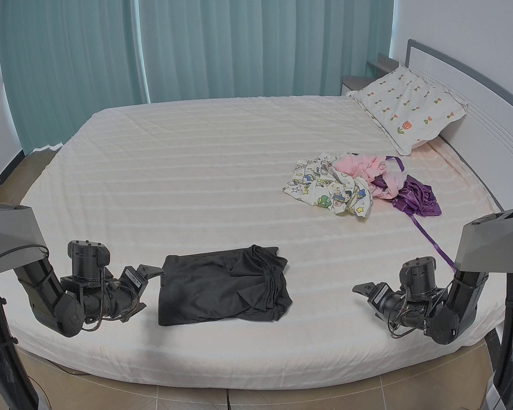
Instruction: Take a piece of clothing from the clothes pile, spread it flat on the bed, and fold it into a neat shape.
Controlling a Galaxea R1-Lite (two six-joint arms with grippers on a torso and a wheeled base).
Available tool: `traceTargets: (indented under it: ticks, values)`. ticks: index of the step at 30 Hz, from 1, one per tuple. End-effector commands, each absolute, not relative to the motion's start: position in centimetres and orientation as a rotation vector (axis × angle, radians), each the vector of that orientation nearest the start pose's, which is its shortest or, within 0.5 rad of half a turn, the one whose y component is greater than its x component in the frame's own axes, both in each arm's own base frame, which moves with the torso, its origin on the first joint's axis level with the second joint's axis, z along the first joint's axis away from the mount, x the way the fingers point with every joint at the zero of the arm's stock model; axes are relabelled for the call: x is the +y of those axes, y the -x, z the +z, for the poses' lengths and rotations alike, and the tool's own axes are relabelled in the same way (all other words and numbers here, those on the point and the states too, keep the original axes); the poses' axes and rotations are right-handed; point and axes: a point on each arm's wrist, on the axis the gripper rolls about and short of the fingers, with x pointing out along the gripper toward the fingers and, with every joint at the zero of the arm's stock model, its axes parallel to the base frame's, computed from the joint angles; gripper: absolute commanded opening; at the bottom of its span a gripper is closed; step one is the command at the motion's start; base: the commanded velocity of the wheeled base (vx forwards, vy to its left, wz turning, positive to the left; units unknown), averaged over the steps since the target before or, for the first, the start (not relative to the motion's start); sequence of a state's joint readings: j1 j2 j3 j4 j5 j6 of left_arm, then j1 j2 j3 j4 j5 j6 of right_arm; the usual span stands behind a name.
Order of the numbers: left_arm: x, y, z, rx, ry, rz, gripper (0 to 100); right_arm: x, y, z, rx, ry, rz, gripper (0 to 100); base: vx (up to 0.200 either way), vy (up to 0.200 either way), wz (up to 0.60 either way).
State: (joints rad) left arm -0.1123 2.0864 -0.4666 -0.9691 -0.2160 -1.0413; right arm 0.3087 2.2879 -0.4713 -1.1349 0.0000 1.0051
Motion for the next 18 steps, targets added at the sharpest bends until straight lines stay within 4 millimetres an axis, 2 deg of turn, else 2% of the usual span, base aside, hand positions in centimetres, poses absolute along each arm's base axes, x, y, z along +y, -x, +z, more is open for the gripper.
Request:
traceTargets:
  ticks: [1, 11, 18]
  values:
    - [-3.92, -29.3, 1.95, 0.766, 1.026, 0.052, 100, 9.37, -29.26, -2.75, 0.763, -0.851, -0.069, 100, 0.0, 0.0, 0.0]
    - [-3.96, -29.13, 2.06, 0.78, 1.033, 0.025, 100, 9.39, -29.32, -2.63, 0.744, -0.854, -0.056, 100, 0.0, 0.0, 0.0]
    - [-4.01, -29.12, 1.91, 0.786, 1.03, 0.026, 100, 9.36, -29.25, -2.5, 0.736, -0.856, -0.053, 100, 0.2, 0.0, 0.0]
